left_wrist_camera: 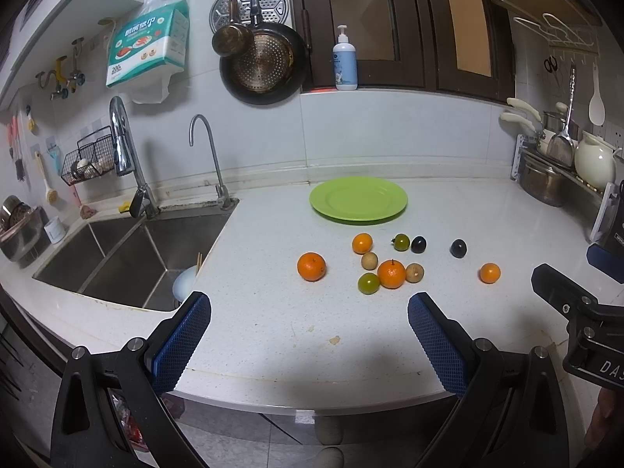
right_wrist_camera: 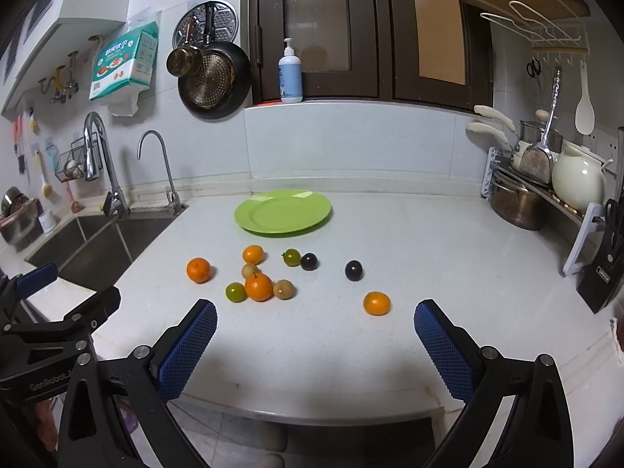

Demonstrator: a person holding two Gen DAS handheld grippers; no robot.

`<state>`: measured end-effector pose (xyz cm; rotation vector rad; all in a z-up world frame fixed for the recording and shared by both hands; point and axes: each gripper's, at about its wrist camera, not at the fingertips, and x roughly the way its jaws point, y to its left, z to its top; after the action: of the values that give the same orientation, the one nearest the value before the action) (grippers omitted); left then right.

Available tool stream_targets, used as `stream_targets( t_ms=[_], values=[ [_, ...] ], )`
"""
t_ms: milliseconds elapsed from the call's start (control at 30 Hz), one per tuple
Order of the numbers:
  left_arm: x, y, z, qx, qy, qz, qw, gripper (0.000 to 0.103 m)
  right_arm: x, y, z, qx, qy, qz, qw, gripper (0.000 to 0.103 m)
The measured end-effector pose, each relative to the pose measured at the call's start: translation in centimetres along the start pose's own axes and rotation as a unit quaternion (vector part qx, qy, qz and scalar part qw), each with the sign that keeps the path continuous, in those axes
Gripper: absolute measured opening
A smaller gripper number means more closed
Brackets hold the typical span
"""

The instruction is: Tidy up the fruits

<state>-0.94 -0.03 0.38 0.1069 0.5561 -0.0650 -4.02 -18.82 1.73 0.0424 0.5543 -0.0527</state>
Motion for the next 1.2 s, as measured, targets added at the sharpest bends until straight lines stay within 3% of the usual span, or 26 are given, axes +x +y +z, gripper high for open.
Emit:
stream_targets(
  t_ms=[700, 1100, 1200],
  values=[
    [0.5, -0.3, 0.1, 0.005, 0.002, -0.001, 1.0000, 0.103, 0.4, 0.1, 0.2, -0.002, 0.006, 0.004, 1.000, 0.102],
    [3.3, -0.7, 0.1, 0.020, 0.008, -0.009, 0.9997, 0.102, 2.4, 0.4, 0.4, -0.016, 0.018, 0.008, 1.000, 0.102],
    [4.5, -0.9, 0.1, 0.029, 0.010, -0.016, 0.9994, 0.096, 3.4, 0.6, 0.6, -0.027, 0.021, 0.013, 0.999, 0.102]
  ],
)
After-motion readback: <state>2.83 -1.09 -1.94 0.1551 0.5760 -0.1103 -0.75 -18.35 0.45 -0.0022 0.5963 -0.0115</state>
